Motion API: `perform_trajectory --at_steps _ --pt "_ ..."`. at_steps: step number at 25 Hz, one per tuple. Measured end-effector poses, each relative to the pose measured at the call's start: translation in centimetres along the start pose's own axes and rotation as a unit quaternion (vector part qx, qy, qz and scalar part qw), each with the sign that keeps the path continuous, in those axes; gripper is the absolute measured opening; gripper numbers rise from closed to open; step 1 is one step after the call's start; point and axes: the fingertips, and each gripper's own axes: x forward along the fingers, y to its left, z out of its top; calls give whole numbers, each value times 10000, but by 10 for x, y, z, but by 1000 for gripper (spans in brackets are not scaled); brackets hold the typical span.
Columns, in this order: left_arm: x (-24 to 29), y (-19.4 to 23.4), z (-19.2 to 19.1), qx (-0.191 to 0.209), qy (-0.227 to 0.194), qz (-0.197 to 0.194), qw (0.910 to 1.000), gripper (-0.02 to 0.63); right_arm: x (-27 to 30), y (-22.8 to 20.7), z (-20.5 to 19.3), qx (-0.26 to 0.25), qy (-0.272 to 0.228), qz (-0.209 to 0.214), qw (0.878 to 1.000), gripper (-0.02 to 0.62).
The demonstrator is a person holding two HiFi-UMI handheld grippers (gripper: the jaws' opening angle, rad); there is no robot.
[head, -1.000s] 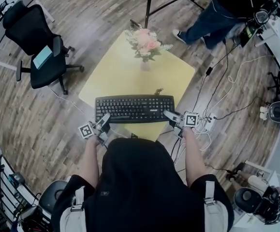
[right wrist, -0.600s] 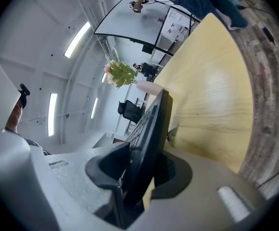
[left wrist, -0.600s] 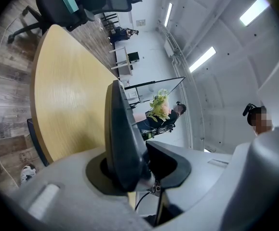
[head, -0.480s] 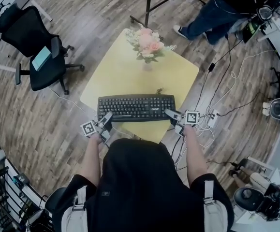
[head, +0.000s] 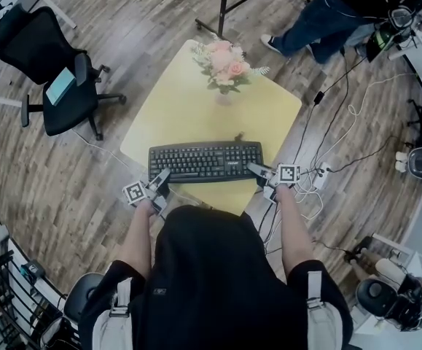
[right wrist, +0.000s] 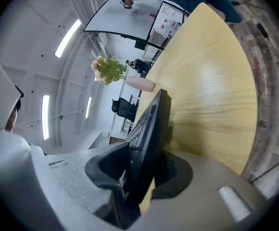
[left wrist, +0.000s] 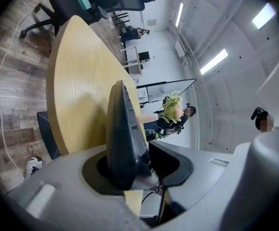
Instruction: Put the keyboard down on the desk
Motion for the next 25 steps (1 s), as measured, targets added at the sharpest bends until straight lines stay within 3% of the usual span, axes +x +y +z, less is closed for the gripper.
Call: perform_trajectory --at_steps 3,5,7,16,25 --pt "-2 14 -4 312 224 418 9984 167 -1 -9 -3 203 -11 -217 9996 137" --pt "-6 29 -12 835 689 880 9902 193 -1 -12 0 87 -10 -331 9994 144" --pt "-9 35 -18 997 928 1029 9853 219 0 -13 0 64 28 -417 9991 150" --pt "-11 40 -19 1294 914 1274 9791 239 -9 -29 0 -640 123 -1255 9899 192" --pt "-9 40 -8 2284 858 1907 9508 315 -17 -44 -4 -1135 -9 -2160 9698 247"
